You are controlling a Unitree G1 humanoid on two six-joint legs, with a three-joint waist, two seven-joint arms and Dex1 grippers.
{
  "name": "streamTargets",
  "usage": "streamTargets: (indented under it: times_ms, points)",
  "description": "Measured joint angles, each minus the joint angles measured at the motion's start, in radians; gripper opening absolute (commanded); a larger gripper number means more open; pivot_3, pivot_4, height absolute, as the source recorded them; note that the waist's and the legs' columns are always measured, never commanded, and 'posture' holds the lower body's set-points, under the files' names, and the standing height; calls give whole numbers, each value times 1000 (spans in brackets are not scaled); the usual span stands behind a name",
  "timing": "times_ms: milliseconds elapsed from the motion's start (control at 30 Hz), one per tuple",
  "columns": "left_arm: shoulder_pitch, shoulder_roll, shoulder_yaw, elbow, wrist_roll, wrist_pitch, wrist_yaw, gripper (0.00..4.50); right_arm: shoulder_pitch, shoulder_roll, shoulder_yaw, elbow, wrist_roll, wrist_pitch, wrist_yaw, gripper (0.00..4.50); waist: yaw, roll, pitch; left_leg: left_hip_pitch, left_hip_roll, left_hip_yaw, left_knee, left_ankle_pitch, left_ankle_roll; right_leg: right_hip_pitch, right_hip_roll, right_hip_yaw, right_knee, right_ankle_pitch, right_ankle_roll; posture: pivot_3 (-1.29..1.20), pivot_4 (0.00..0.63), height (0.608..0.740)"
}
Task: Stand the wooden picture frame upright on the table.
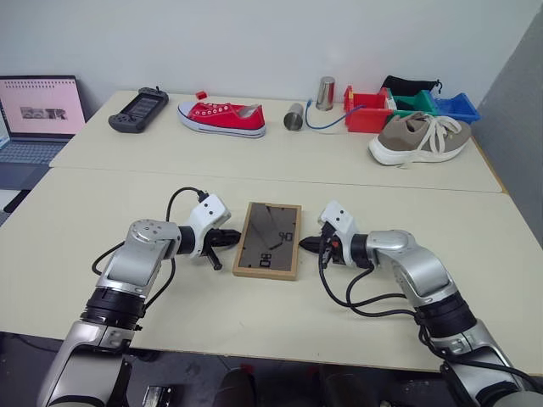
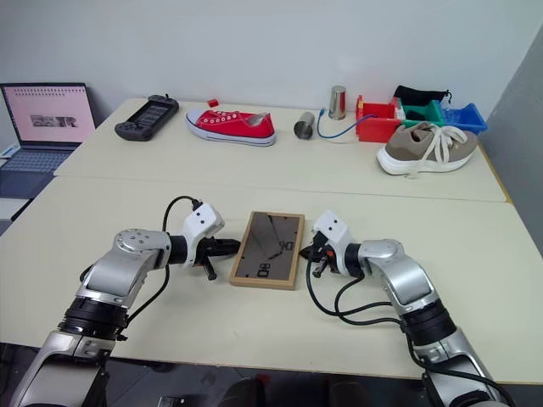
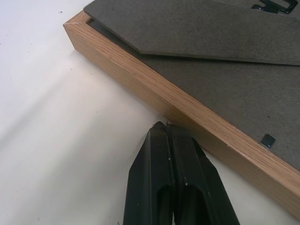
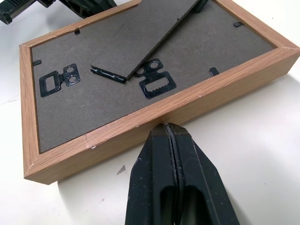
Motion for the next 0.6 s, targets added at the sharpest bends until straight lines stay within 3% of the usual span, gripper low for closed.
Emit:
streamTargets:
  times_ms: [100, 300, 600]
  points:
    - [-1, 24, 0, 15, -1, -14, -9, 6, 16, -51, 2, 0, -6, -23, 12, 0, 0, 0, 0, 0, 0, 0, 0, 0, 0, 0, 0, 0, 0, 0, 0, 0, 150, 740]
    - [-17, 76, 53, 115, -39, -4, -59, 1122, 26, -152, -22, 17, -25, -69, 34, 0, -4, 0, 0, 1, 0, 0, 0, 0, 0, 0, 1, 0, 0, 0, 0, 0, 150, 740]
    - [-151, 89, 80, 192, -257, 526, -202, 3122, -5, -179, -23, 76, -41, -136, 85, 0, -3, 0, 0, 0, 0, 0, 0, 0, 0, 0, 1, -1, 0, 0, 0, 0, 150, 740]
